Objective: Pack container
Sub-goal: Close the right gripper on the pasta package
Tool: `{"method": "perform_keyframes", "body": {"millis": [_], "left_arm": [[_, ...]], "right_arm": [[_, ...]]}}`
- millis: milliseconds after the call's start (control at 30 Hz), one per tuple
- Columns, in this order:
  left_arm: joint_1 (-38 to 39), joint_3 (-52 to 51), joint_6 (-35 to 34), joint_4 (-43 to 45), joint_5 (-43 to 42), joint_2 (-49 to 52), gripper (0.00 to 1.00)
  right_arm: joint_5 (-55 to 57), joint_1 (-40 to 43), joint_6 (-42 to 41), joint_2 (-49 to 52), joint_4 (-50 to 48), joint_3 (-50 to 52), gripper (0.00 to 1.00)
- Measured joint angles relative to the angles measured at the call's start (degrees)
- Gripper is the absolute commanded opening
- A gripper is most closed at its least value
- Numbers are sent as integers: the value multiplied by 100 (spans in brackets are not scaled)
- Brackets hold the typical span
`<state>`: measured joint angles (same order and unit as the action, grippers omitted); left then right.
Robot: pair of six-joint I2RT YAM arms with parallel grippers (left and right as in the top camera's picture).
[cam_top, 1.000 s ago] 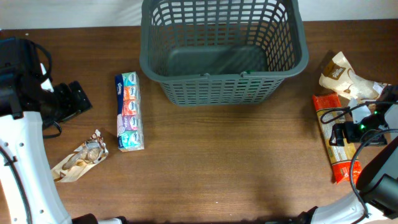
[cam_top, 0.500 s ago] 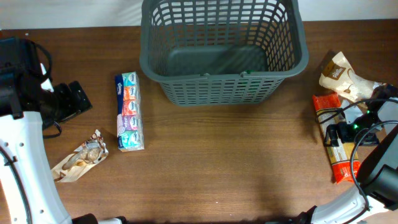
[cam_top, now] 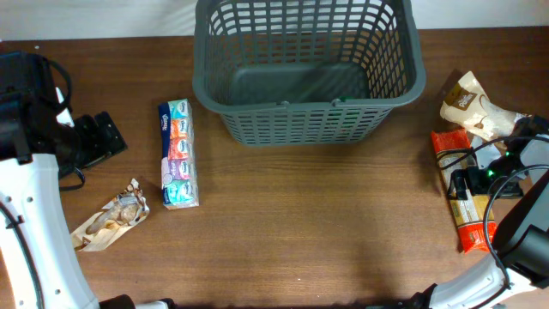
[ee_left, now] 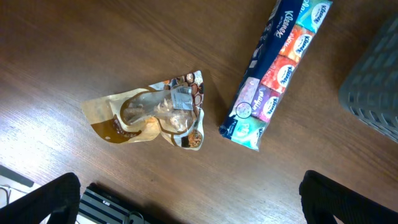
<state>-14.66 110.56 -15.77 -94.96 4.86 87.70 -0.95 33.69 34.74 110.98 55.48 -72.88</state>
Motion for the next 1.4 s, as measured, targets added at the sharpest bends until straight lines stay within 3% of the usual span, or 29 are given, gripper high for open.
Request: {"method": "perform_keyframes", "body": {"millis": [467, 533, 600, 900, 967, 1400], "left_arm": [[0, 0, 0, 0, 0, 0, 99], [0, 0, 0, 0, 0, 0, 99], [0, 0, 0, 0, 0, 0, 99], [0, 0, 0, 0, 0, 0, 99], [0, 0, 0, 0, 0, 2, 99], [0, 0, 0, 0, 0, 0, 99]], "right_arm": [[-48, 0, -42, 173, -33, 0, 100], [-59, 0, -48, 173, -37, 0, 88], [-72, 0, -57, 173, -70, 0, 62], [-111, 0, -74, 155, -22, -35, 10], [-131, 2, -103, 76, 22, -61, 4], [-129, 0, -643, 162, 114, -400, 4]]}}
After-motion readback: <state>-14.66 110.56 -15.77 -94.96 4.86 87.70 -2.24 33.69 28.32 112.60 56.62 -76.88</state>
